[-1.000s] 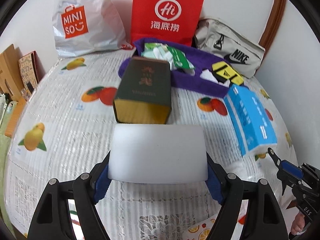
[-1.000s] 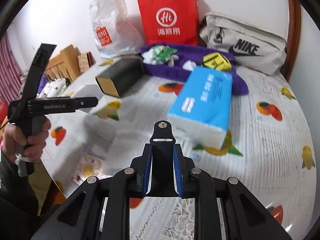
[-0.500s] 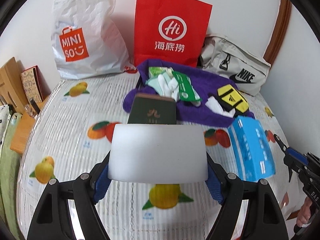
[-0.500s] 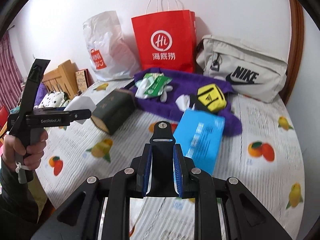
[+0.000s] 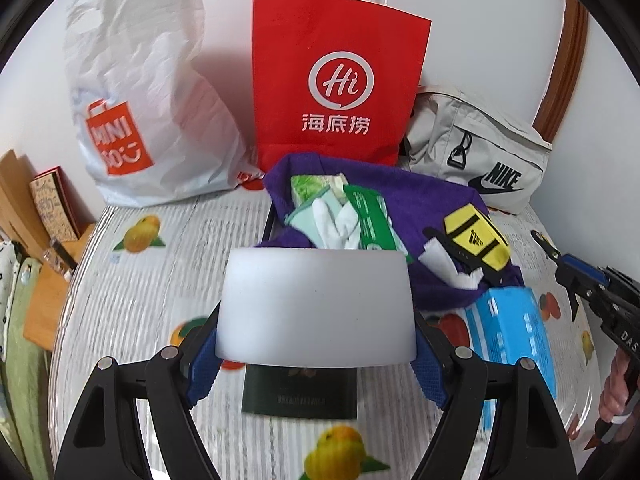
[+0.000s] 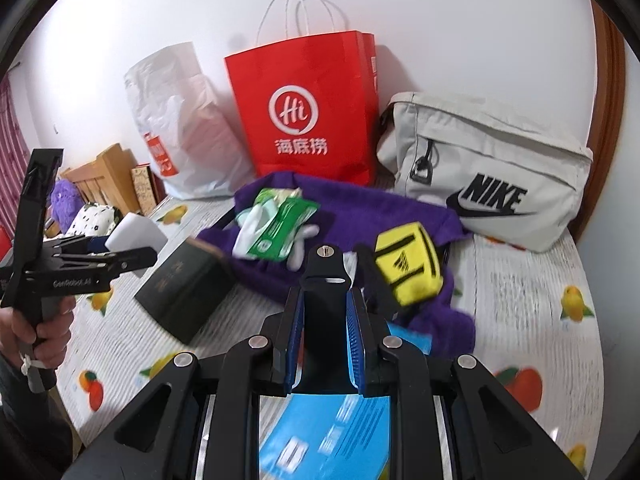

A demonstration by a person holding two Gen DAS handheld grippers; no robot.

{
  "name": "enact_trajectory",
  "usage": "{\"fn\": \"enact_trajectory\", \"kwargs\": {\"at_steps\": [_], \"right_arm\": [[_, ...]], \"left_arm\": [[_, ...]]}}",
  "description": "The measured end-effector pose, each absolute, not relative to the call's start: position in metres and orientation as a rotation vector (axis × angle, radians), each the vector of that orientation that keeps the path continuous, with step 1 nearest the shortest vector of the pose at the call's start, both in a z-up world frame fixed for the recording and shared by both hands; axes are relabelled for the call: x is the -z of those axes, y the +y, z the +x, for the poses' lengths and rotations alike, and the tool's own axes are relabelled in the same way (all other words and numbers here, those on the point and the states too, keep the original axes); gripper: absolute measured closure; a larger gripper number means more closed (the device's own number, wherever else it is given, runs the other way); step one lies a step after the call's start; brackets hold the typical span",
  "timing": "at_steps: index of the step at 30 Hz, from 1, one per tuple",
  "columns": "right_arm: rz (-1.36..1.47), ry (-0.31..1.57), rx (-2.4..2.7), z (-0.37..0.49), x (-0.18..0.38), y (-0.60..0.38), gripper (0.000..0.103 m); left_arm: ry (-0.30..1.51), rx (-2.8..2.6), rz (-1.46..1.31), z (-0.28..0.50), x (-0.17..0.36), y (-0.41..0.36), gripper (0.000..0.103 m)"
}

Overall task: Organize soft objects
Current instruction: 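Carry the foam block with the left tool while the right tool carries the strap piece to the towel, then lower the foam block onto the towel with the left tool while the right tool lowers the strap piece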

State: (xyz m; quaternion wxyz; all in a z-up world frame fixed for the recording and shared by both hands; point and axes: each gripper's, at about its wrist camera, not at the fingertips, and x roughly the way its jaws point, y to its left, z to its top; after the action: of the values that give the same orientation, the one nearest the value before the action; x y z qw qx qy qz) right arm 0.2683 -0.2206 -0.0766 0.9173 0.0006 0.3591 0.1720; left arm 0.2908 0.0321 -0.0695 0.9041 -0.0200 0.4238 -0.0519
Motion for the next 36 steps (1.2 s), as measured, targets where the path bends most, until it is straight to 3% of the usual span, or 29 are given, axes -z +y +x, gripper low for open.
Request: {"fn": "enact_trajectory", "kwargs": {"at_steps": [16, 36], "right_arm": [[0.018, 0.800, -0.366, 0.371, 0.097, -0.221, 0.081], [0.040, 0.919, -0.334, 0.420, 0.151, -0.230, 0.081]], "left_arm": [[0.913, 0.160, -0.033, 0.384, 0.078, 0.006, 0.024], [1.032, 0.186, 0.020, 0.443, 0.131, -0.030, 0.023]]}}
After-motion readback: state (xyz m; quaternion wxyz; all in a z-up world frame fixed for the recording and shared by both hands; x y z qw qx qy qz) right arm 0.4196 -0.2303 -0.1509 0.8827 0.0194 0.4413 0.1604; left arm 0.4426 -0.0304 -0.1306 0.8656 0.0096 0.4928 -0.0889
